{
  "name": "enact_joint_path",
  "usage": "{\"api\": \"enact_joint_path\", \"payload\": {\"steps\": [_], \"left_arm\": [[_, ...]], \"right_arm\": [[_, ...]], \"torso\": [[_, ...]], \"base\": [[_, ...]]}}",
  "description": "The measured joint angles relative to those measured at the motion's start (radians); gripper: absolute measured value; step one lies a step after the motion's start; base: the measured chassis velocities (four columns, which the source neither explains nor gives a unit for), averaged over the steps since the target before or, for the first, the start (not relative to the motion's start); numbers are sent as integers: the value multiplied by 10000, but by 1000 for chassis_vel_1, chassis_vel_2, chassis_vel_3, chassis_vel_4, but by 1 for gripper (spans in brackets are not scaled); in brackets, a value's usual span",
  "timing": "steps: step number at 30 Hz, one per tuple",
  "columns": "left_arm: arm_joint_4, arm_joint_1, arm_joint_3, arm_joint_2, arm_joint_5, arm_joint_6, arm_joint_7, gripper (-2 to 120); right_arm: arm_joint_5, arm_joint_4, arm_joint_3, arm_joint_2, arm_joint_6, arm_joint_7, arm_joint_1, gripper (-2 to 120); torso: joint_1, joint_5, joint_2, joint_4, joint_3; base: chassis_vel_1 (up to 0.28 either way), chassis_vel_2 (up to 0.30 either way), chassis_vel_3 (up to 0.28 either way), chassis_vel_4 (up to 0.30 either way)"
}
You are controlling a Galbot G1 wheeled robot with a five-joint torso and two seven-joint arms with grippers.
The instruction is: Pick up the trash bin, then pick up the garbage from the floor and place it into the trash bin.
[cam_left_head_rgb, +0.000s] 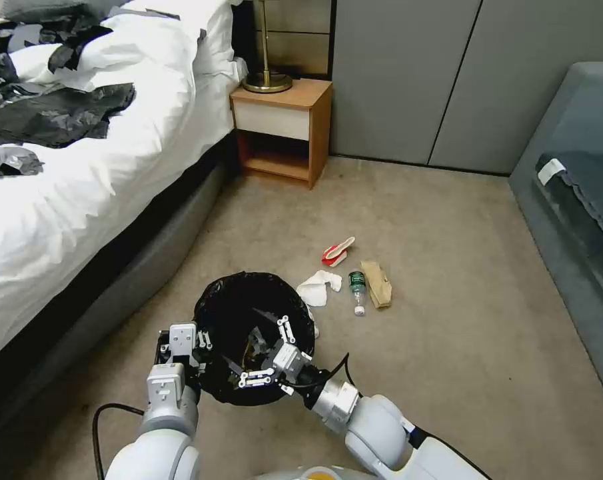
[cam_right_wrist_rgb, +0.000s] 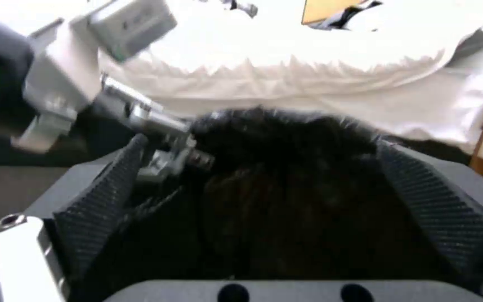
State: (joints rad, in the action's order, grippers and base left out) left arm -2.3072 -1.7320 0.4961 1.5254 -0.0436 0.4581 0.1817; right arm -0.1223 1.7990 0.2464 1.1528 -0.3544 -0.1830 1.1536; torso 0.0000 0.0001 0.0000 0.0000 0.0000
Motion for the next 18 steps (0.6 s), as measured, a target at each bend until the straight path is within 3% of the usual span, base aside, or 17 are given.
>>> {"api": "enact_joint_path", "payload": {"steps": [10, 13, 15, 16, 18], "left_arm": [[255, 6, 139, -71, -1, -3, -27, 1], [249, -55, 256, -154, 49, -3, -28, 1], [200, -106, 464, -276, 163, 0, -17, 1], [200, -106, 464, -276, 163, 0, -17, 1], [57, -165, 635, -320, 312, 3, 10, 1]], "right_arm": [[-16, 1756, -1183, -173, 91, 827, 277, 100], [-41, 2520, -1932, -143, 139, 1026, 650, 100], [72, 3217, -3083, 64, 129, 1209, 1338, 100], [72, 3217, -3083, 64, 129, 1209, 1338, 100], [164, 3752, -4333, 368, 18, 1270, 2367, 100]], "torso": [[0, 0, 0, 1, 0], [0, 0, 0, 1, 0], [0, 1, 0, -1, -1], [0, 1, 0, -1, -1], [-1, 0, 0, -2, -1]], "base": [[0, 0, 0, 0], [0, 0, 0, 0], [0, 0, 0, 0], [0, 0, 0, 0], [0, 0, 0, 0]]}}
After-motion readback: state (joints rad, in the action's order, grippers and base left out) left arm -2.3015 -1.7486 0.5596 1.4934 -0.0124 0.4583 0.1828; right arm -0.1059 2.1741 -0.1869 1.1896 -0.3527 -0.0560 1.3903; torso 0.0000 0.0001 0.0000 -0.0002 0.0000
